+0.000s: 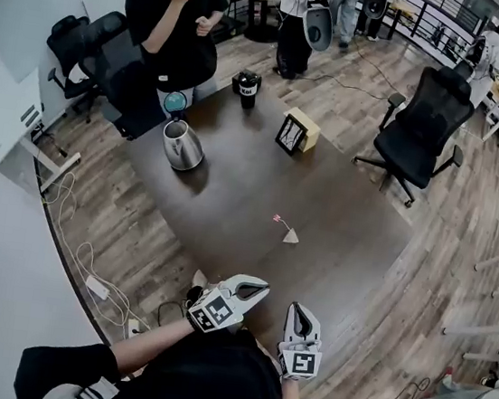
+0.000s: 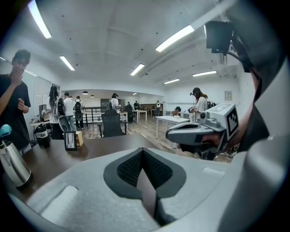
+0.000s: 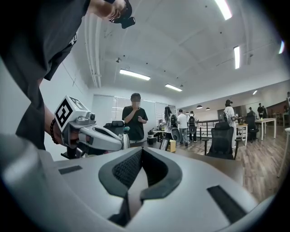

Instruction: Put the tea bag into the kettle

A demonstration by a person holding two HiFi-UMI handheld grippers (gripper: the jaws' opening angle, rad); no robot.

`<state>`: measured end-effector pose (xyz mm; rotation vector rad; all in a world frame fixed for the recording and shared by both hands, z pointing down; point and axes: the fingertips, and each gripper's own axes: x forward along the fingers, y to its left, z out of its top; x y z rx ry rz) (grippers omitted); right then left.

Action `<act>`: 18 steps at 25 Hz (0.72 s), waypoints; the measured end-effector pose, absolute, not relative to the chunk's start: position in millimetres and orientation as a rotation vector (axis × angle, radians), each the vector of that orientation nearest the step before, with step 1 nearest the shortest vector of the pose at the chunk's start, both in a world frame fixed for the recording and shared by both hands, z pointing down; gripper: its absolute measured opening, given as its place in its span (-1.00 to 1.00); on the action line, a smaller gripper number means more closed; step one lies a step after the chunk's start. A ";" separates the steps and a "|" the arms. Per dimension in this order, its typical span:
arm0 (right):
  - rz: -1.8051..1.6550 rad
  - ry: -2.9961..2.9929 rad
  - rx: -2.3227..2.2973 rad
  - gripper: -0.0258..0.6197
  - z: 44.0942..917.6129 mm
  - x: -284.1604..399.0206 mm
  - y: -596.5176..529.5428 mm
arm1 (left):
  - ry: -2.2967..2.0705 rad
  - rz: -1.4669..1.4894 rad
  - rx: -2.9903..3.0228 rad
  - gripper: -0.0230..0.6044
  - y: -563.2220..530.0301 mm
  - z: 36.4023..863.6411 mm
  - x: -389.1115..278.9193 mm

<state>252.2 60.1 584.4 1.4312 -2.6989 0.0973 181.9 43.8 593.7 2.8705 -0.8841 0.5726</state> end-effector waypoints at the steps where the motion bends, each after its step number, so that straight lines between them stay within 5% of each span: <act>1: 0.095 -2.708 1.412 -0.90 587.5 247.0 58.2 | -0.899 0.577 2.860 -0.94 41.6 593.7 175.0; 18: 0.144 -2.641 1.260 -0.90 612.1 198.1 25.5 | -1.015 0.564 2.751 -0.94 10.5 605.1 105.4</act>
